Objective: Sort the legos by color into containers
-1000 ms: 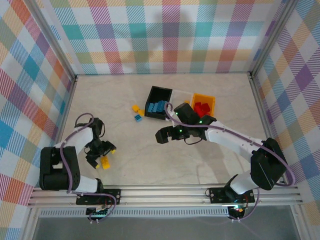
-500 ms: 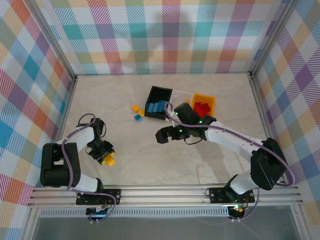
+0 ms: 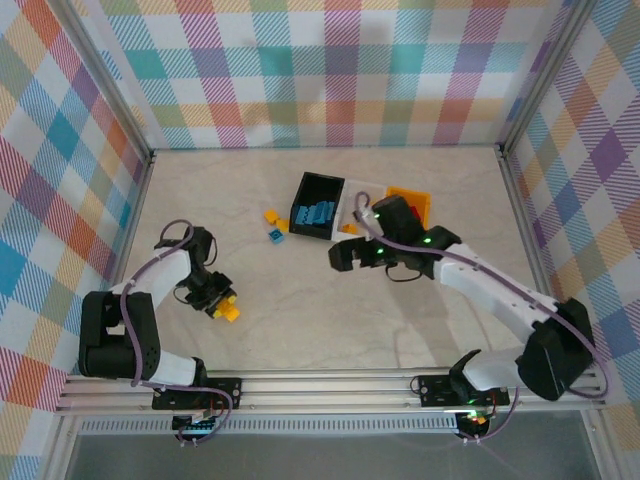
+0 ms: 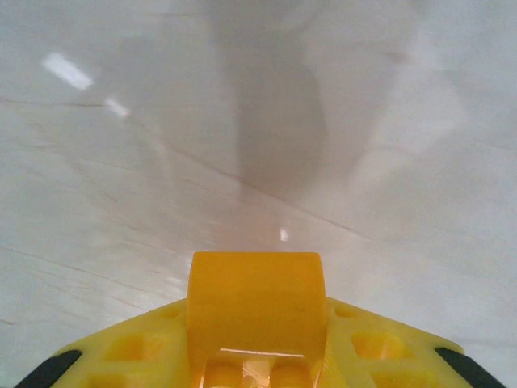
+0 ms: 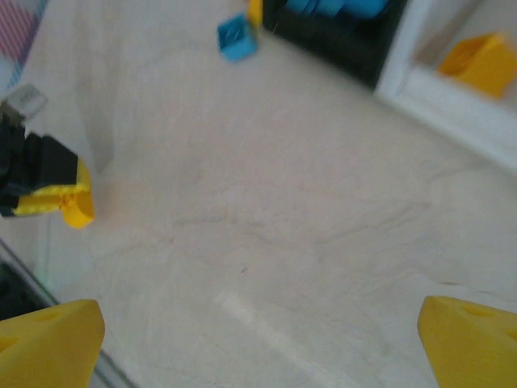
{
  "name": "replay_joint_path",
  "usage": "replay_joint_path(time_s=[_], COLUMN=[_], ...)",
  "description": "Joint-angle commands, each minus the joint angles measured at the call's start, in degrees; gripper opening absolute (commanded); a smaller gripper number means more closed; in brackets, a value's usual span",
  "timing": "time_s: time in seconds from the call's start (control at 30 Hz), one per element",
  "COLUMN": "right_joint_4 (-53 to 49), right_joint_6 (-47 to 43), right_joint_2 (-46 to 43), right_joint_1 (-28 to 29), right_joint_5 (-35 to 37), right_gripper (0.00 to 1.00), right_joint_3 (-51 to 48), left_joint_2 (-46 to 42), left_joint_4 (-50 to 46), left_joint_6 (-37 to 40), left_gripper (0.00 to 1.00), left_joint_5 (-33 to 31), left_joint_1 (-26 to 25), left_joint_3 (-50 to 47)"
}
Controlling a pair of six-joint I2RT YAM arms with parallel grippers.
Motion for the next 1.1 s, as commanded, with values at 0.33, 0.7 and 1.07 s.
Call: replay_joint_path(time_s=[0.33, 0.7, 1.07], right_joint_4=[-3.78, -6.48, -7.86], right_joint_6=[1.94, 4.34, 4.99], right_joint_2=[-15.80, -19.52, -21.21], right_joint_1=[-10.19, -10.24, -10.19], right_joint_5=[5.45, 5.42, 6.02], right_gripper=[1.00, 1.00, 1.00], right_joint_3=[-0.94, -1.38, -3.12], left_joint_2=[30.60, 61.03, 64.56], left_joint_4=[2.98, 1.35, 2.27], left_joint_6=[-5.99, -2.05, -1.96], left_gripper=[0.36, 0.36, 0.63], left_joint_5=[5.93, 6.39, 8.06], left_joint_1=[-21.99, -28.18, -29.56], left_joint_3=[55.26, 94.89, 100.38])
